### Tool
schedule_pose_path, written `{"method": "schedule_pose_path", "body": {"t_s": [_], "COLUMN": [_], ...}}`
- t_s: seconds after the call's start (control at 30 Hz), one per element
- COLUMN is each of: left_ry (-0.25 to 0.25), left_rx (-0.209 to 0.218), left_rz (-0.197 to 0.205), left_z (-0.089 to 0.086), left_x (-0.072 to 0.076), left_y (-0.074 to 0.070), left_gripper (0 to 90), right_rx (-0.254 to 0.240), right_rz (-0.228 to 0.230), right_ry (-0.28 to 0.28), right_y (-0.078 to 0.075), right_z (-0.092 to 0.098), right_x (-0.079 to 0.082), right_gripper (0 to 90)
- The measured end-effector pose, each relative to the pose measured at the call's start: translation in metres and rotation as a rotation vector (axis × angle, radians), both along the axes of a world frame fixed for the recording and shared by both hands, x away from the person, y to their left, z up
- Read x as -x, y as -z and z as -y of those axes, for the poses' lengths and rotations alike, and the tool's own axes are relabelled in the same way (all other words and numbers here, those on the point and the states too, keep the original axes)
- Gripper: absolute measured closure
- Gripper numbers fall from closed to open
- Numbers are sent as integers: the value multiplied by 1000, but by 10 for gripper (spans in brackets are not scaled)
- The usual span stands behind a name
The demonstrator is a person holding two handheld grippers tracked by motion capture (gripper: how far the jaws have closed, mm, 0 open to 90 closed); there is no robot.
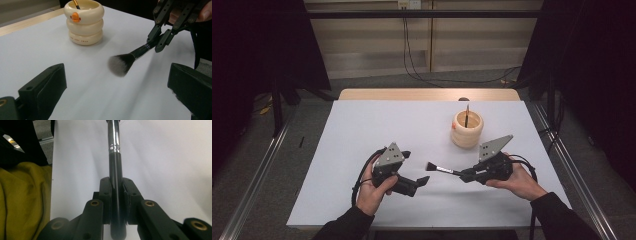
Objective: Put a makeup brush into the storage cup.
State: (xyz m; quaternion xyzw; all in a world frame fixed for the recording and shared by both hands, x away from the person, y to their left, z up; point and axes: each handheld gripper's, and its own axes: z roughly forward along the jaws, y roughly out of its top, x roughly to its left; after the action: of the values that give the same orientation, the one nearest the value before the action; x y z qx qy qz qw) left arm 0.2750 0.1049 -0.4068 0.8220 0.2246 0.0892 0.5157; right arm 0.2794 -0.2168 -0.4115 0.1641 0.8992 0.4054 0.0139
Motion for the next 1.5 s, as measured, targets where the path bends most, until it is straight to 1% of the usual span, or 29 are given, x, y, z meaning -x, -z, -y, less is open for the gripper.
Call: {"method": "schedule_pose_path", "body": {"t_s": [0.03,0.07,0.1,0.13,0.17,0.2,0.27,0.3,0.37,0.53,0.57,0.6,0.63,0.7,0.73,0.77,0.83,0.87,0.9,0.93,0.97,1.03,1.07,1.17,1.2,1.23,1.27,1.3,1.5], "left_ry": [-4,-10,-10,-8,-17,-15,0,12,15,21,18,33,50,49,53,50,43,41,38,27,25,24,18,12,15,9,9,9,35], "left_rx": [3,7,21,25,23,22,27,39,40,54,52,50,63,61,64,66,59,60,61,54,56,70,73,73,91,98,112,113,145], "left_rz": [5,6,6,13,17,22,14,11,9,6,3,1,-3,-6,-5,-5,-2,-2,-1,-1,1,-6,-7,-4,-9,-20,-22,-19,-9], "left_z": [-1,-1,-2,-2,-2,-3,-2,-2,-1,-1,-1,-1,-1,1,2,2,2,3,3,3,3,4,4,5,5,6,7,7,11], "left_x": [0,0,0,0,1,1,2,2,2,2,3,3,3,4,4,4,4,4,4,4,4,4,4,3,3,3,3,2,2], "left_y": [0,0,0,0,-1,-1,0,0,1,2,1,1,2,2,3,3,4,4,4,4,4,4,4,4,4,3,3,3,-3], "left_gripper": [19,20,20,17,17,19,20,21,21,27,34,39,32,31,30,31,31,31,31,31,32,35,36,43,45,53,56,57,72], "right_rx": [-2,-12,-19,-31,-37,-53,-71,-82,-122,-150,-152,-156,-165,-178,-195,-215,-247,-266,-281,-289,-305,-313,-325,-339,-341,-344,-348,-351,-360], "right_rz": [5,8,15,9,21,17,22,24,17,34,47,55,54,74,83,107,118,124,120,130,124,135,125,125,124,125,124,124,132], "right_ry": [11,6,15,20,27,32,34,35,37,48,57,64,67,83,87,107,112,126,120,135,134,145,138,143,141,138,144,139,132], "right_y": [0,-1,-1,-1,-1,-2,-2,-1,1,1,0,0,-1,-3,-4,-6,-10,-12,-12,-13,-13,-13,-12,-12,-11,-11,-11,-12,-12], "right_z": [0,0,0,0,0,1,2,2,2,0,0,1,2,4,5,7,9,10,11,12,12,13,13,13,13,13,13,13,12], "right_x": [1,1,1,2,2,2,3,3,5,9,11,12,12,14,15,17,18,19,19,20,19,19,19,18,18,18,18,18,18], "right_gripper": [799,799,799,799,800,799,800,800,800,800,799,799,800,800,800,800,800,800,800,800,800,800,800,800,799,800,800,800,800]}}
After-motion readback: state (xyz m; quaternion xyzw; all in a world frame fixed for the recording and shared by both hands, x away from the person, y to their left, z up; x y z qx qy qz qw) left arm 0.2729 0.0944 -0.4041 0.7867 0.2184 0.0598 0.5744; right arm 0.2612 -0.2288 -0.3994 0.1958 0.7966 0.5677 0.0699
